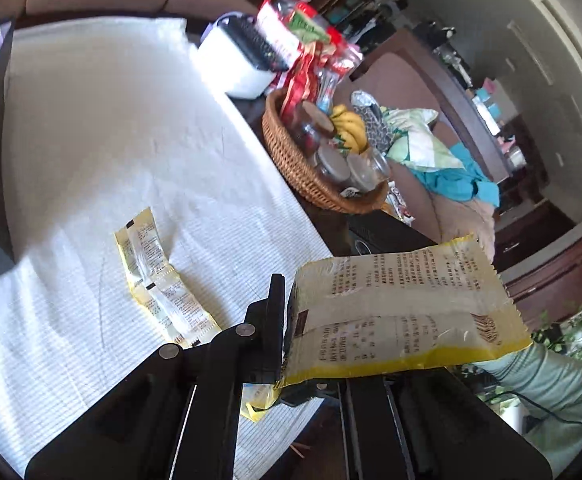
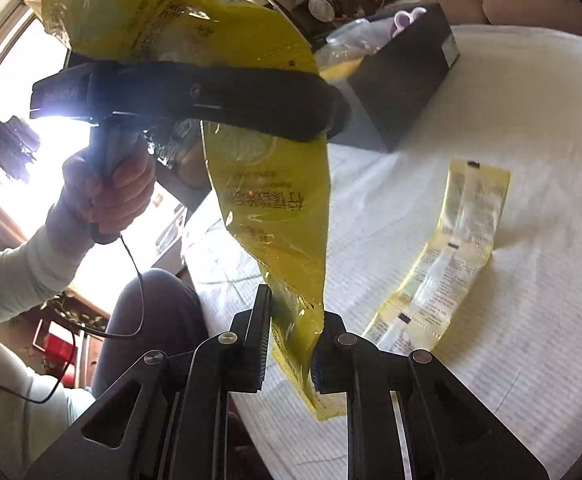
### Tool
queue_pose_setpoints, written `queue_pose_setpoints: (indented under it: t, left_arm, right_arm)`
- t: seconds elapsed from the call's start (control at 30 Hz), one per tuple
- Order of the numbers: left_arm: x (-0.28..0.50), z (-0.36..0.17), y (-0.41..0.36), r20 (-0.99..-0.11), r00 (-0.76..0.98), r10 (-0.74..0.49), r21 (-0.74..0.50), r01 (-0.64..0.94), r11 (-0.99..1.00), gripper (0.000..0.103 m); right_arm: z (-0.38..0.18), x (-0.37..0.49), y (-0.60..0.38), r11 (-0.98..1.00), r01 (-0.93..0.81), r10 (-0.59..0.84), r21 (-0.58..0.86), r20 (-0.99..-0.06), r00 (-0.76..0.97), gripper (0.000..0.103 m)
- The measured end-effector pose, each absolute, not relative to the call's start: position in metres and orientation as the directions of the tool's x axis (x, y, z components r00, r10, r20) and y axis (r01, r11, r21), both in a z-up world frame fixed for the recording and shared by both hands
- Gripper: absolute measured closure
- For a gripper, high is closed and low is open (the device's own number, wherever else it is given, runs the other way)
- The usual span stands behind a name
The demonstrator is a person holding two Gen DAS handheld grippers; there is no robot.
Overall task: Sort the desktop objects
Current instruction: 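Hold the strip up with the left tool while right tool grasps it lower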
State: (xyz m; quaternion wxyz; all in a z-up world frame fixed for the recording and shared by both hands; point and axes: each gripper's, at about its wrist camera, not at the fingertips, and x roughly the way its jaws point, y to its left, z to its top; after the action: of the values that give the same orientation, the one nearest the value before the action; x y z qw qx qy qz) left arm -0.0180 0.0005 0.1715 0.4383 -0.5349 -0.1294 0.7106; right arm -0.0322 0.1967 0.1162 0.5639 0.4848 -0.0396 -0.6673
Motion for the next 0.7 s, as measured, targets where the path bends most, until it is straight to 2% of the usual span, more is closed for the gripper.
queue_pose_setpoints:
  t: [0.27,0.33,0.4,0.6,0.7]
  left_arm:
    - [-0.059,0.082,0.008,-0.704,0.011,0.710,-0.677,-0.313,-0.666,0.098]
    - [-0.069,0.054,0.008,-0.719,0.026,0.695,-0.673,-0.275,-0.686,0.092]
    - [-0.075,0.032,0.009,-0.716,0.050,0.696,-0.684,-0.246,-0.687,0.090]
    - [-0.080,0.024,0.002,-0.689,0.014,0.724,-0.706,-0.238,-0.667,0.087]
    - [-0.086,0.042,-0.015,-0.637,-0.059,0.769,-0.742,-0.226,-0.631,0.077]
  right_arm:
    - [0.069,-0.055,0.215,-0.418,0.493,-0.817,0.763,-0.553,0.164,0.087]
    - [0.057,-0.059,0.217,-0.426,0.455,-0.824,0.782,-0.543,0.162,0.087]
    - [0.047,-0.063,0.220,-0.450,0.422,-0.821,0.787,-0.550,0.152,0.087]
    - [0.020,-0.068,0.226,-0.530,0.324,-0.790,0.784,-0.595,0.149,0.087]
    - [0.015,-0.070,0.231,-0.527,0.301,-0.802,0.795,-0.582,0.135,0.087]
